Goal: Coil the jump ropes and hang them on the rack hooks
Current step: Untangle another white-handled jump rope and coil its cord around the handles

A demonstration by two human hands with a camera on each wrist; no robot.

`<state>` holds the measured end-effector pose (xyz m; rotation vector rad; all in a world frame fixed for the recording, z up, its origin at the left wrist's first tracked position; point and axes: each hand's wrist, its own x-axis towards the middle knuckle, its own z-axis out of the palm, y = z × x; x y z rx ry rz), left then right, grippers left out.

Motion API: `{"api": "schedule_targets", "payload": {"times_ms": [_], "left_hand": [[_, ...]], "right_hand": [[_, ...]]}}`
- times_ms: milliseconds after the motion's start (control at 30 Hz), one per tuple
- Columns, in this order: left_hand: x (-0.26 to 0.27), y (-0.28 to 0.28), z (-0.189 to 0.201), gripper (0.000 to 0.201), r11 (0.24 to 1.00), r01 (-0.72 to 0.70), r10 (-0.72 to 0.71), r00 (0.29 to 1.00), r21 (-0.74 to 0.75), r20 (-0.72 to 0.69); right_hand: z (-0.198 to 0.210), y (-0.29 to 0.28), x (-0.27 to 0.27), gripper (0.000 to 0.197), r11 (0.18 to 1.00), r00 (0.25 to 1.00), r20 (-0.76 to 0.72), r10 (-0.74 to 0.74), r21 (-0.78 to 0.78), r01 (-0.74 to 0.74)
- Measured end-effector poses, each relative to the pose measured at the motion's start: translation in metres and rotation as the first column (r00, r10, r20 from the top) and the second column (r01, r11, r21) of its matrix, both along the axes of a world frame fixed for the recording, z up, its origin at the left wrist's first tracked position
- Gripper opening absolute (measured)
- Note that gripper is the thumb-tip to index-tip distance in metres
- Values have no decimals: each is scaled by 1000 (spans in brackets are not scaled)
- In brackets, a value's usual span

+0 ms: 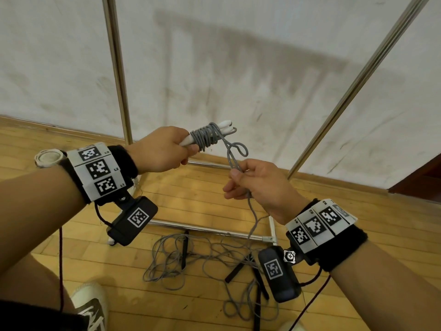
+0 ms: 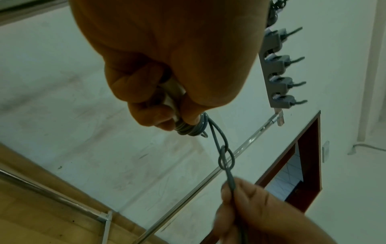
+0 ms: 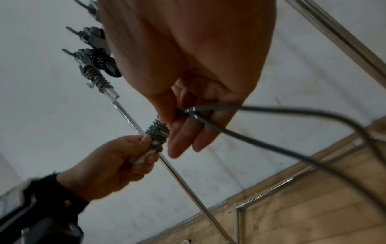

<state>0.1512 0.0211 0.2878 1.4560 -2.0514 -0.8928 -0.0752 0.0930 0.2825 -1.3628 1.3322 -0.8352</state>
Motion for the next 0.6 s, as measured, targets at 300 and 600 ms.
{"api": "schedule_targets", "payload": {"times_ms": [300, 600], "left_hand": [[24, -22, 10, 21, 988, -149, 155, 952, 42, -264], [22, -11, 23, 24, 988, 66, 4, 894, 141, -448]], "right_hand": [[-28, 7, -7, 11, 985, 970, -172, 174, 35, -170], [-44, -2, -15, 36, 981, 949, -261, 177, -28, -191]]}}
